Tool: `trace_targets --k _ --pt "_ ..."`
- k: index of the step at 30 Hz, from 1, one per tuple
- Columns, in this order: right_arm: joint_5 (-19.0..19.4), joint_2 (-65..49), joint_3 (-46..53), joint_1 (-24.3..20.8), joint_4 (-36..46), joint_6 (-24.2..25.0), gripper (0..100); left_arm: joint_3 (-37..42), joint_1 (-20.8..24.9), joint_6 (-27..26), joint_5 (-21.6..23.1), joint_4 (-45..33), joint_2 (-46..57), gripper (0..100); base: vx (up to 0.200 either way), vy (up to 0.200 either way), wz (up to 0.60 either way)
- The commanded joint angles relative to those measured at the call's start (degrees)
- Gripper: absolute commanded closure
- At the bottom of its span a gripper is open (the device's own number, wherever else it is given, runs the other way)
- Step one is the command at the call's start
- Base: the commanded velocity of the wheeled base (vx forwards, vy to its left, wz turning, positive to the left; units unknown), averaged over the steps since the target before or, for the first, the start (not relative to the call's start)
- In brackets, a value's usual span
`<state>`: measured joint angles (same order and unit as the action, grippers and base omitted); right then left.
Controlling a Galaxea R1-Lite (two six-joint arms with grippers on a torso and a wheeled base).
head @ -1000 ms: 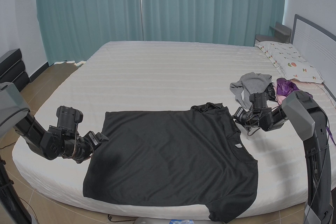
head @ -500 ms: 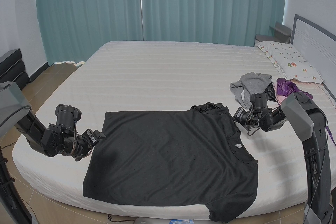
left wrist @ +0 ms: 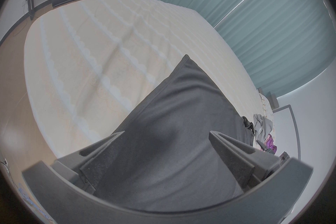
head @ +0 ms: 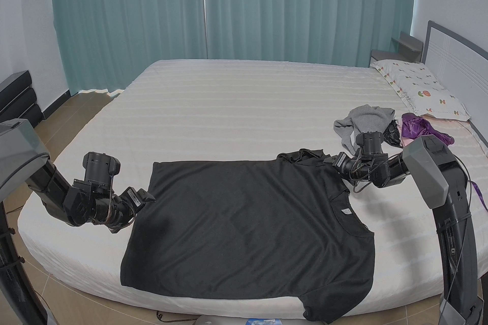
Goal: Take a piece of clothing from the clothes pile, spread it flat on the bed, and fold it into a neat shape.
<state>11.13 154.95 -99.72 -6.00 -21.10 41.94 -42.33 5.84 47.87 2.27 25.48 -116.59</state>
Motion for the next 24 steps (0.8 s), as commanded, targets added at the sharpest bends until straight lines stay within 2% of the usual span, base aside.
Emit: trace_targets --k 1,10,14,16,18,20,21,22,24 --pt "-0.1 1.4 -1.0 0.1 0.4 -0.2 100 -0.9 0.0 0.0 0.0 0.0 -0.8 0 0.0 0.0 0.0" --pt "-0.7 1.1 -2.3 1.6 0.1 -0.1 100 -6.5 -0.5 -0.1 -0.6 -0.6 -2.9 0 0.0 0.0 0.0" --pt "-2.5 0.3 -2.6 3.3 0.0 0.0 100 -14.7 -1.9 -0.3 -0.6 -0.8 -7.6 0 0.0 0.0 0.0" --pt "-2.7 0.3 -2.4 3.4 0.0 0.0 100 -15.9 -2.1 -0.3 -0.6 -0.8 -8.4 0 0.0 0.0 0.0" --pt "-2.8 0.4 -1.5 3.8 0.0 -0.1 100 -21.5 -3.1 -0.4 -0.5 -1.7 -12.1 0 0.0 0.0 0.0" --pt "-2.8 0.4 -1.4 3.8 0.0 -0.2 100 -22.4 -3.2 -0.5 -0.5 -2.1 -12.8 0 0.0 0.0 0.0" --pt "-2.8 0.6 -1.0 3.7 -0.2 -0.2 100 -26.5 -3.4 -0.5 -0.4 -4.0 -15.2 0 0.0 0.0 0.0" --pt "-2.8 0.6 -1.0 3.7 -0.2 -0.2 100 -26.5 -3.4 -0.5 -0.4 -4.0 -15.2 0 0.0 0.0 0.0" --pt "-3.3 0.6 -1.0 3.5 -0.2 -0.2 100 -31.9 -3.8 -0.5 -0.1 -6.1 -18.2 0 0.0 0.0 0.0"
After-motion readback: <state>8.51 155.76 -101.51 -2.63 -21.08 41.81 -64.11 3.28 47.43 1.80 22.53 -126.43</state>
